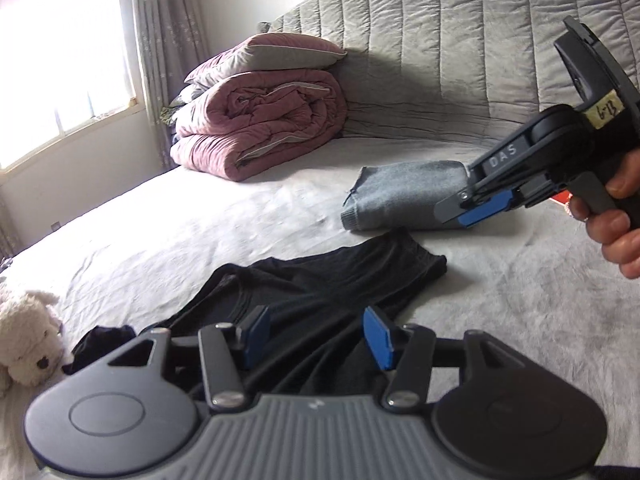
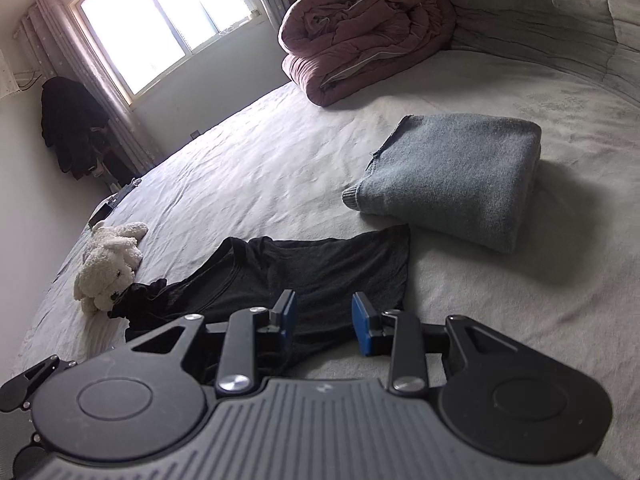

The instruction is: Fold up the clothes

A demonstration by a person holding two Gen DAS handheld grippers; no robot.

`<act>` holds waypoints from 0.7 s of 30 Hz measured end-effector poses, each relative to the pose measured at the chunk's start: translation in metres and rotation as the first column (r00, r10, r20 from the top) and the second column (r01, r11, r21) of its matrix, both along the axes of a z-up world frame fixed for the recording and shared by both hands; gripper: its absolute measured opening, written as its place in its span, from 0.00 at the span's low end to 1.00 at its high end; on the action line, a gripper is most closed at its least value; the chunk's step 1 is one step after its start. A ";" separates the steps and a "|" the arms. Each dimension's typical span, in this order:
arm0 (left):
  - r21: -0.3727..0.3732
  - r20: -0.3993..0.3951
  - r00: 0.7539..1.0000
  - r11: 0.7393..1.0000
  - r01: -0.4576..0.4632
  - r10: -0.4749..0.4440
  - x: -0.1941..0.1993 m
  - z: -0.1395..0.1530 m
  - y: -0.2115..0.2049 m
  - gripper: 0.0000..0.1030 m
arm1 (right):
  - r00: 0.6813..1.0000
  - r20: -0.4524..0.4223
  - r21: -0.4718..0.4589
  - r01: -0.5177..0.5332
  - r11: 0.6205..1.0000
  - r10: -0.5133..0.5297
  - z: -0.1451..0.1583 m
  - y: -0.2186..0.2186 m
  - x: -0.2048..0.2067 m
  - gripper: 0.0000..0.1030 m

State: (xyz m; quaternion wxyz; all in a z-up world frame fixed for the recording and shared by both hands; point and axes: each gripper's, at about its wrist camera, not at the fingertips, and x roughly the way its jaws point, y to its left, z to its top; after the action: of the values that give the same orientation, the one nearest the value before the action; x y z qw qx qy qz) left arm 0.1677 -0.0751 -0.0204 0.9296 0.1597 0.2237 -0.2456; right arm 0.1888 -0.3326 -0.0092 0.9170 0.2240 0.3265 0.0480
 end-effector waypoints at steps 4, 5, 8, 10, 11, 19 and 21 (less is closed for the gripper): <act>-0.011 -0.032 0.997 0.997 -0.076 0.076 -0.006 0.001 0.034 0.52 | 1.000 -0.012 0.022 0.007 1.000 -0.007 0.004 0.008 -0.010 0.34; -0.017 -0.039 0.995 0.995 -0.096 0.095 -0.007 0.000 0.043 0.52 | 1.000 -0.015 0.026 0.008 1.000 -0.008 0.005 0.010 -0.012 0.34; -0.032 -0.059 0.987 0.988 -0.152 0.150 -0.008 -0.001 0.068 0.53 | 1.000 -0.015 0.020 0.002 1.000 -0.002 0.009 0.019 -0.018 0.34; -0.041 -0.069 0.980 0.981 -0.188 0.185 -0.008 -0.002 0.083 0.53 | 1.000 -0.011 0.011 -0.005 1.000 0.005 0.013 0.026 -0.019 0.34; -0.045 -0.074 0.977 0.978 -0.204 0.200 -0.008 -0.002 0.091 0.52 | 1.000 -0.009 0.007 -0.008 1.000 0.008 0.015 0.029 -0.020 0.34; -0.091 -0.109 0.950 0.949 -0.303 0.293 -0.005 -0.001 0.136 0.54 | 0.999 0.007 -0.027 -0.052 0.998 0.052 0.030 0.063 -0.014 0.34; -0.094 -0.108 0.946 0.945 -0.314 0.304 -0.005 -0.001 0.144 0.55 | 0.997 0.005 -0.031 -0.072 0.997 0.072 0.030 0.078 -0.008 0.34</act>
State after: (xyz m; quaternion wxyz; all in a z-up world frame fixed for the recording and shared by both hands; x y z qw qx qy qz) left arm 0.1629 0.0691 -0.0215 0.9527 0.0599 0.2747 -0.1155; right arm 0.1808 -0.2546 0.0203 0.9189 0.1977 0.3325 0.0767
